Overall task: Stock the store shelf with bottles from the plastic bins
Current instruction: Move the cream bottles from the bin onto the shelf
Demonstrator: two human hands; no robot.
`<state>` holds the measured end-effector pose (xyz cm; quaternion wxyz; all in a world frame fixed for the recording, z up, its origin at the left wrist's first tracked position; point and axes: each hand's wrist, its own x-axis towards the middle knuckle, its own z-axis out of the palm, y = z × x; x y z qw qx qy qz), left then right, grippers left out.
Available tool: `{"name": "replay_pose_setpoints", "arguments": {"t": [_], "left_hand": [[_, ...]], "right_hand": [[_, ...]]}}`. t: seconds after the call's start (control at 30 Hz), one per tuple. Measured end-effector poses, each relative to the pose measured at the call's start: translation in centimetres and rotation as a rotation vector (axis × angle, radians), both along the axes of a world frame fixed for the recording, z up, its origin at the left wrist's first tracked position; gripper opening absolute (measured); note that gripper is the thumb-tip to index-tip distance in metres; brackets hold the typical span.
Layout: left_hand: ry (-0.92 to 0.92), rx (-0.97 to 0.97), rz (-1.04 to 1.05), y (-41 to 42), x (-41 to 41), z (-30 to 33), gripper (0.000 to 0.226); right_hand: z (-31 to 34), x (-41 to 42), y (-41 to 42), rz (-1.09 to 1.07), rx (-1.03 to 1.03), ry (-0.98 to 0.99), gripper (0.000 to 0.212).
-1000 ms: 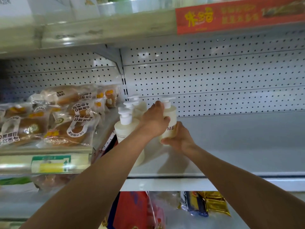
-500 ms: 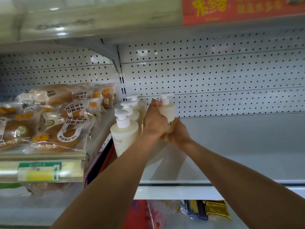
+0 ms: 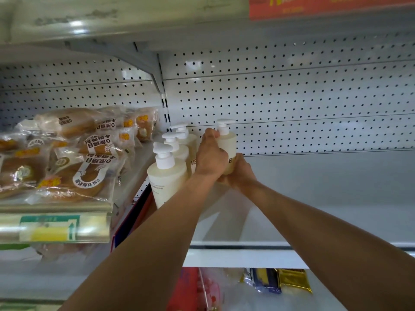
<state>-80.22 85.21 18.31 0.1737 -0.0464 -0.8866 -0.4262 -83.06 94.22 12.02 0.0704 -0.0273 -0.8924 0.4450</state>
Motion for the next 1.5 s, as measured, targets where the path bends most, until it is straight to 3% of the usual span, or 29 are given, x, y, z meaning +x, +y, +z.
{"name": "replay_pose_setpoints", "arguments": {"t": [0.1, 0.2, 0.37, 0.57, 0.9, 1.1, 1.3, 1.5], "left_hand": [[-0.02, -0.054, -0.021, 0.0, 0.7, 0.6, 0.05], [-0.015, -0.139, -0.036, 0.4, 2.2, 0.7, 0.055], [0.028, -0.276, -0.053, 0.7, 5.5, -0.6, 0.047], [0.068, -0.455, -0.072, 1.5, 11.0, -2.8, 0.032], [0.107, -0.441, -0.189, 6.1, 22.1, -9.0, 0.024], [-0.091, -0.403, -0.312, 9.0, 27.9, -17.0, 0.02], [-0.531, -0.202, -0.336, 10.4, 30.3, -27.0, 0.019], [-0.931, -0.026, -0.176, 10.7, 30.1, -37.1, 0.023]], "right_hand": [[-0.2, 0.8, 0.6, 0.022, 0.079, 0.022, 0.064], [-0.3, 2.5, 2.0, 0.01, 0.31, 0.089, 0.066], [0.2, 6.8, 5.3, 0.034, 0.505, 0.172, 0.053], [0.1, 13.6, 9.1, 0.044, 0.653, 0.293, 0.043], [-3.2, 26.4, 16.1, 0.048, 0.745, 0.357, 0.032], [-9.8, 32.9, 19.1, 0.064, 0.708, 0.285, 0.02], [-20.1, 36.4, 21.5, 0.149, 0.578, -0.16, 0.031], [-31.0, 37.6, 20.7, 0.171, 0.382, -0.522, 0.035]]}}
